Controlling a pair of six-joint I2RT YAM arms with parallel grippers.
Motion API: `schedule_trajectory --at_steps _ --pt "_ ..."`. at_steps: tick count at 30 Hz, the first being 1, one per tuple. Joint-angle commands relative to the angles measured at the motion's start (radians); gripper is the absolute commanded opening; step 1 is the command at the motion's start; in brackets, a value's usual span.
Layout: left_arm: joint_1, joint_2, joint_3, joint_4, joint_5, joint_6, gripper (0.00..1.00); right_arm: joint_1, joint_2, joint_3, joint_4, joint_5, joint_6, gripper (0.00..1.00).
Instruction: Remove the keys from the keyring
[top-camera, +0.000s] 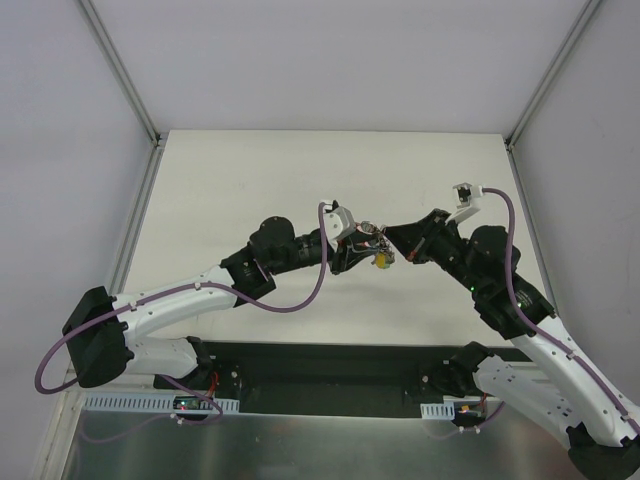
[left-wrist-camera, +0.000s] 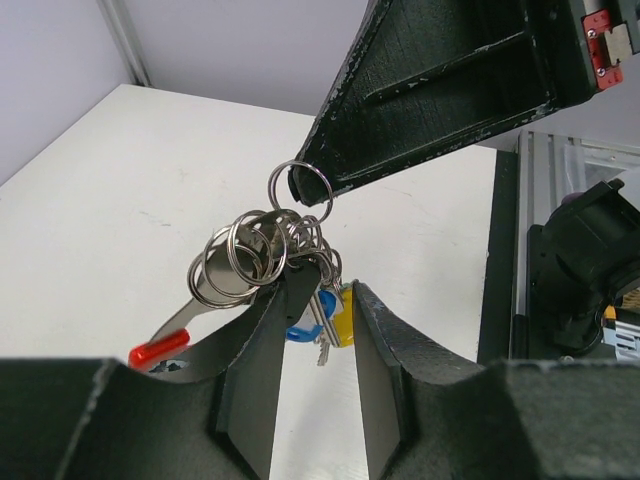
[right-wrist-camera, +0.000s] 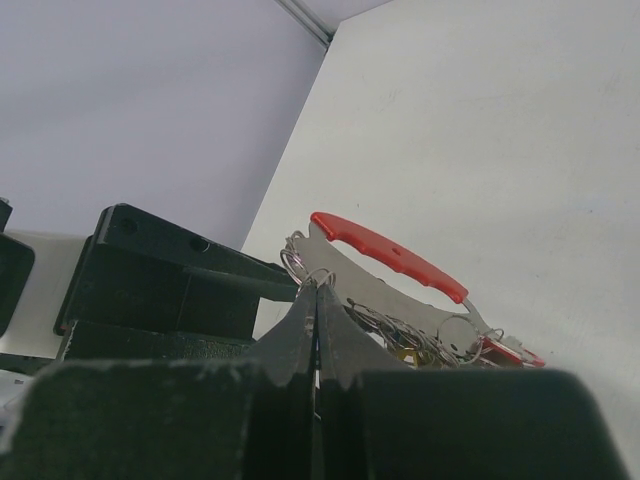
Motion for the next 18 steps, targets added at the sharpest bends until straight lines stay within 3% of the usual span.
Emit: schedule_trajectory --at_steps 1,18 --pt "0.005 -0.027 0.009 0.042 -0.013 -0.01 0.32 -0.001 -0.019 0.013 0.083 -0.012 0.009 0.0" --pt "0.04 -0.029 0.009 0.144 0.082 -0.032 0.32 0.001 -0.01 0.005 0.123 -0.061 0.017 0.0"
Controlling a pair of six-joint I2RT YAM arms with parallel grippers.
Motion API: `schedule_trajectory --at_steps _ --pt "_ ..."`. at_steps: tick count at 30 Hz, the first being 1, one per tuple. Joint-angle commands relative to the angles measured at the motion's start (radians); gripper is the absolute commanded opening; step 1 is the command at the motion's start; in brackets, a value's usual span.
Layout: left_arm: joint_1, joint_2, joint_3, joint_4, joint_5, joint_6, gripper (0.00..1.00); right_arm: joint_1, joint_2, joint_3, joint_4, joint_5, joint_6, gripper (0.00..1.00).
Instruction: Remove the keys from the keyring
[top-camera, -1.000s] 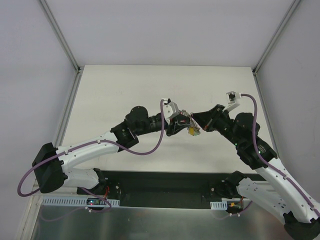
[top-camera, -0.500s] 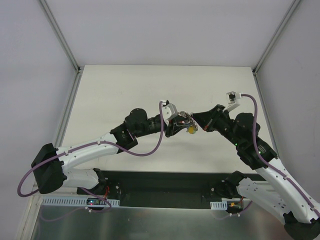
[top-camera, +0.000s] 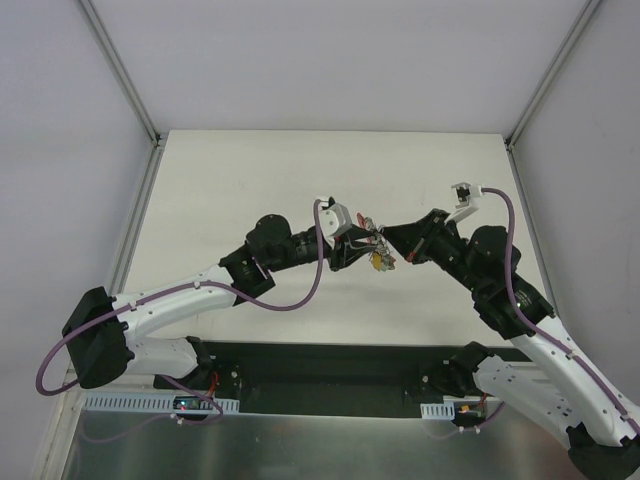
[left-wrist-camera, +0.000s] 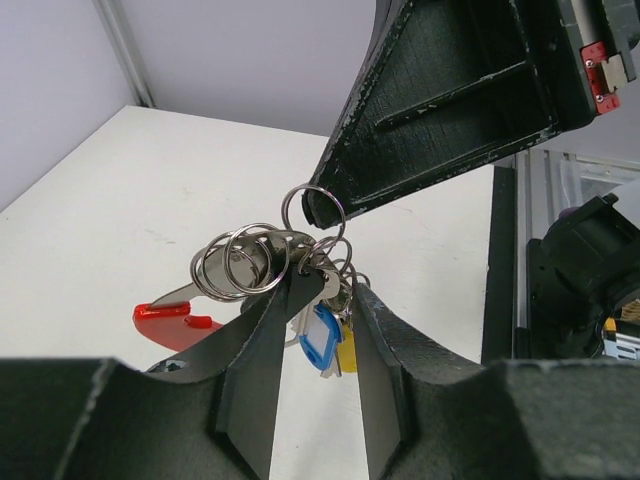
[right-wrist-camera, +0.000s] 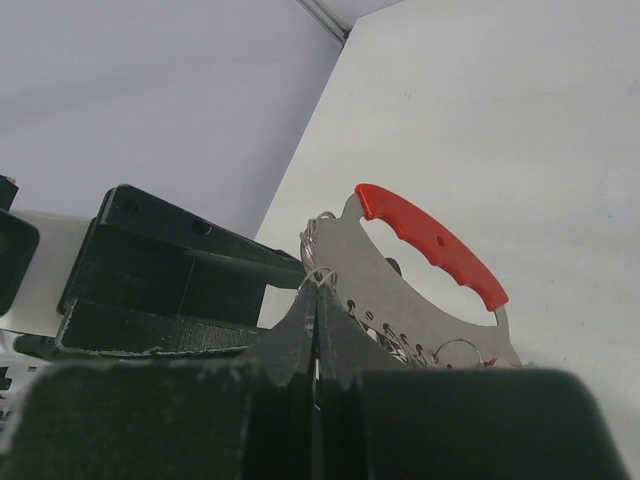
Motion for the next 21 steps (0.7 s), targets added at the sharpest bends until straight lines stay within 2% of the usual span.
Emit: schedule_trajectory --at_steps 1,8,16,21 --pt "0.028 -0.028 0.009 0.118 0.076 -0.056 0.32 0.001 -0.01 0.012 0.101 -0.034 0.017 0.01" --pt "0.03 -0.008 0.025 0.12 0.111 -0.059 0.32 -0.001 -0.01 0.01 0.105 -0.041 0.017 0.0" --pt "0.028 -0.002 0.042 0.123 0.227 -0.062 0.33 0.001 -0.004 0.003 0.108 -0.039 0.017 0.0" --pt "0.03 0.004 0.043 0.12 0.225 -0.051 0.33 0.001 -0.003 0.004 0.113 -0.044 0.018 0.0"
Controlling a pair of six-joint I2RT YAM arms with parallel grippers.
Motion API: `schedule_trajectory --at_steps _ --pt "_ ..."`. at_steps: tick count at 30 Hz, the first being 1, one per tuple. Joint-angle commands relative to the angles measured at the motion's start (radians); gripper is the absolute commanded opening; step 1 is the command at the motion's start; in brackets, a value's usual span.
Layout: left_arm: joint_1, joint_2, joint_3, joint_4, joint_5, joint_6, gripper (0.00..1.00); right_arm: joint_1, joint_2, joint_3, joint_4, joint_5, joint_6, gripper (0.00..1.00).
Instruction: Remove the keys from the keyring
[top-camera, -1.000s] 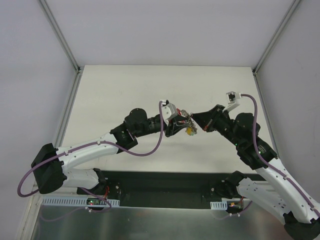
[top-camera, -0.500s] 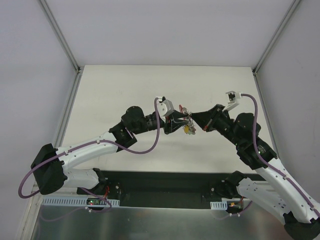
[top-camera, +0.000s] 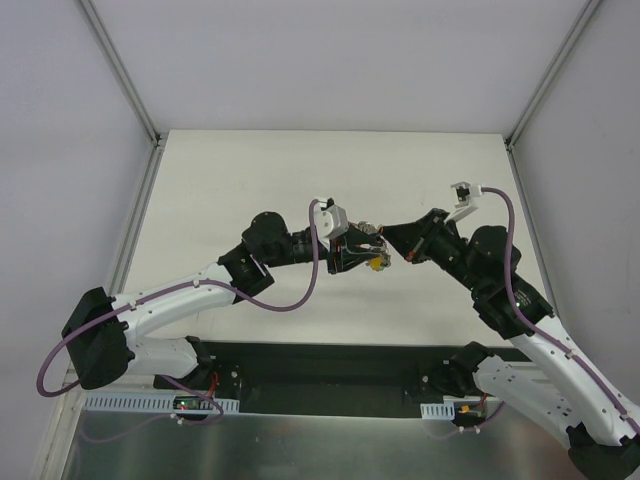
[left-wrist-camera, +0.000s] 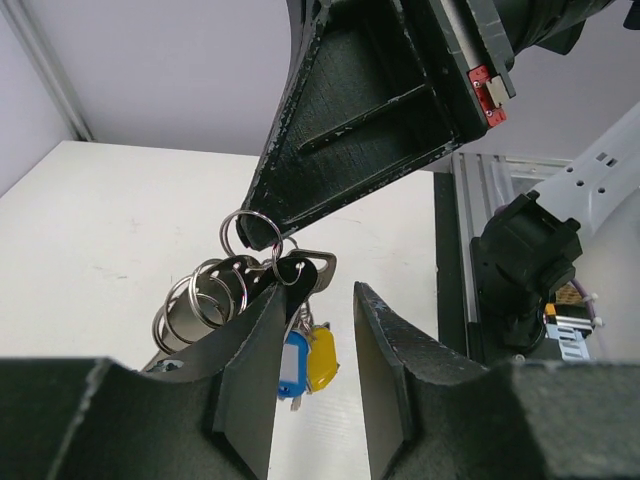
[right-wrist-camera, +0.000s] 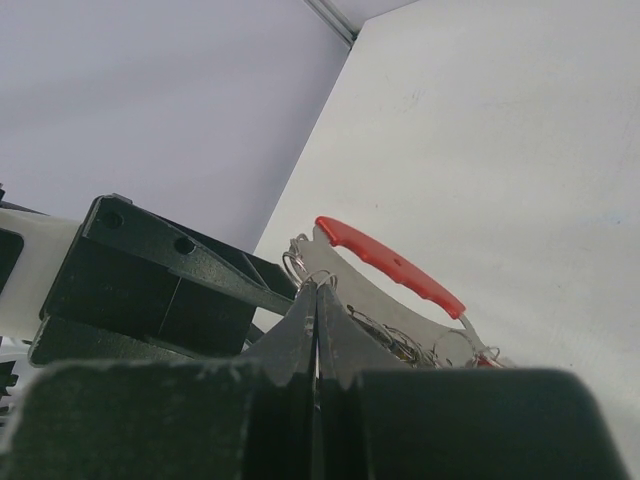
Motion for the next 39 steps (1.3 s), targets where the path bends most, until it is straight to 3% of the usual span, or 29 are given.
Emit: schedule_trajectory --at_steps 1,16,20,23,37,39 --pt "0.005 0.005 0.043 0.066 0.046 -0.006 0.33 0.001 -0.005 0.008 0.091 -0.029 0.018 0.0" --pt "0.006 0.031 0.086 0.069 0.035 -0.008 0.28 0.001 -0.013 -0.003 0.092 -0.032 0.022 0.0" --pt "0.006 0.034 0.088 0.069 0.021 -0.015 0.17 0.001 -0.013 -0.009 0.092 -0.03 0.022 0.0" --pt "0.006 0.037 0.095 0.058 -0.003 -0.021 0.0 0.004 -0.016 -0.012 0.088 -0.026 0.017 0.01" --pt "0.036 -0.002 0.062 -0.037 0.021 -0.061 0.0 0.004 -0.059 -0.009 0.0 0.034 -0.07 0.0" --pt "0.036 -0.012 0.055 -0.043 0.023 -0.064 0.09 0.004 -0.056 -0.005 0.006 0.031 -0.066 0.0"
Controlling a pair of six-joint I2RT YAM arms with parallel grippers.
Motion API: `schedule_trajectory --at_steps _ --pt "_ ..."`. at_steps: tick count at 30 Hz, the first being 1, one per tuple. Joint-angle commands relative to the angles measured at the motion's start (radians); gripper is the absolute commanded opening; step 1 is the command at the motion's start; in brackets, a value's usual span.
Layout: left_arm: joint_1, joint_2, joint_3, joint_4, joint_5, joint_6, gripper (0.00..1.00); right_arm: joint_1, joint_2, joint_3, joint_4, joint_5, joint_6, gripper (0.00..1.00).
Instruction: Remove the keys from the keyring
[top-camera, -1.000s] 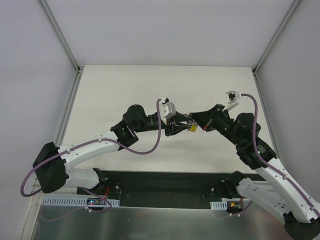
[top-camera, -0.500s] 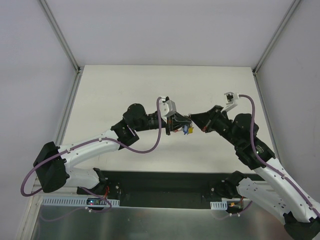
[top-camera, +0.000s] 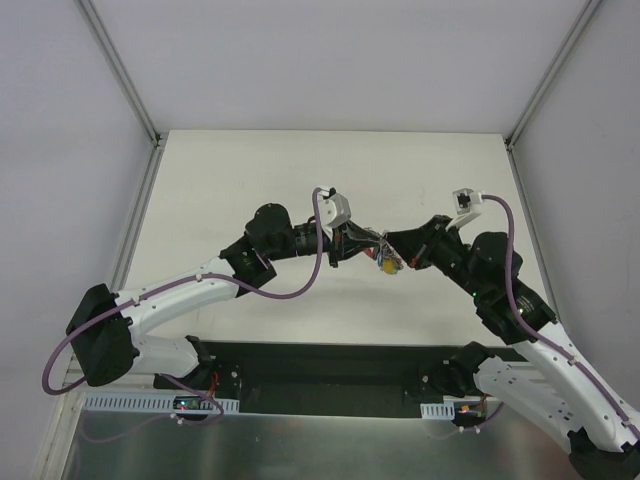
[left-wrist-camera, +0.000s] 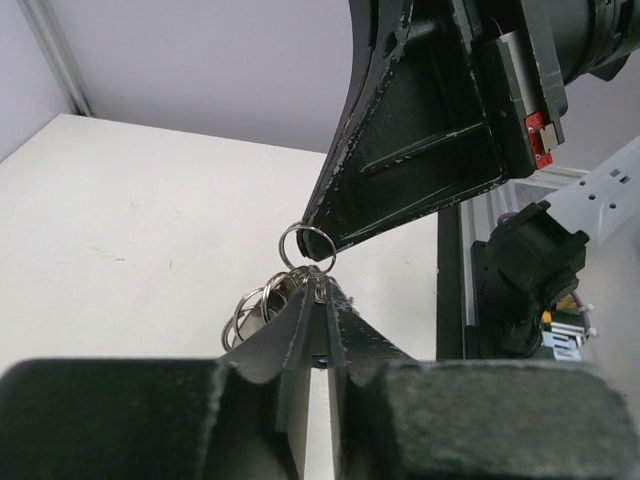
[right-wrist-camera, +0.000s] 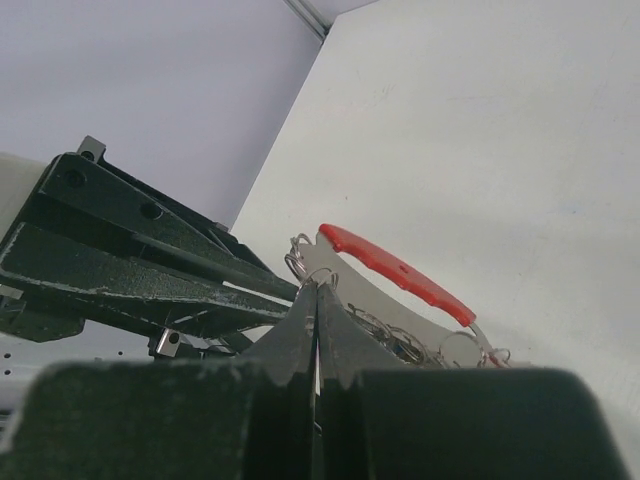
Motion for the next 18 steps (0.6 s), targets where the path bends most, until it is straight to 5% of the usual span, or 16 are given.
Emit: schedule_trajectory --at_steps 1,3,9,18 --pt "0.009 -0.048 0.003 -0.004 0.044 -0.019 0.15 0.004 -0.011 0.028 0.057 -0.002 -0.006 0.01" --pt "0.009 -0.049 0.003 -0.009 0.075 -0.019 0.3 0.005 -0.009 0.034 0.059 -0.002 -0.005 0.0" --pt "0.009 -0.059 -0.017 -0.013 0.14 -0.045 0.48 0.004 -0.005 0.049 0.062 0.004 0.0 0.0" --pt "-0.005 -0.045 -0.029 -0.03 0.011 0.022 0.54 0.005 0.001 0.045 0.091 0.009 0.026 0.0"
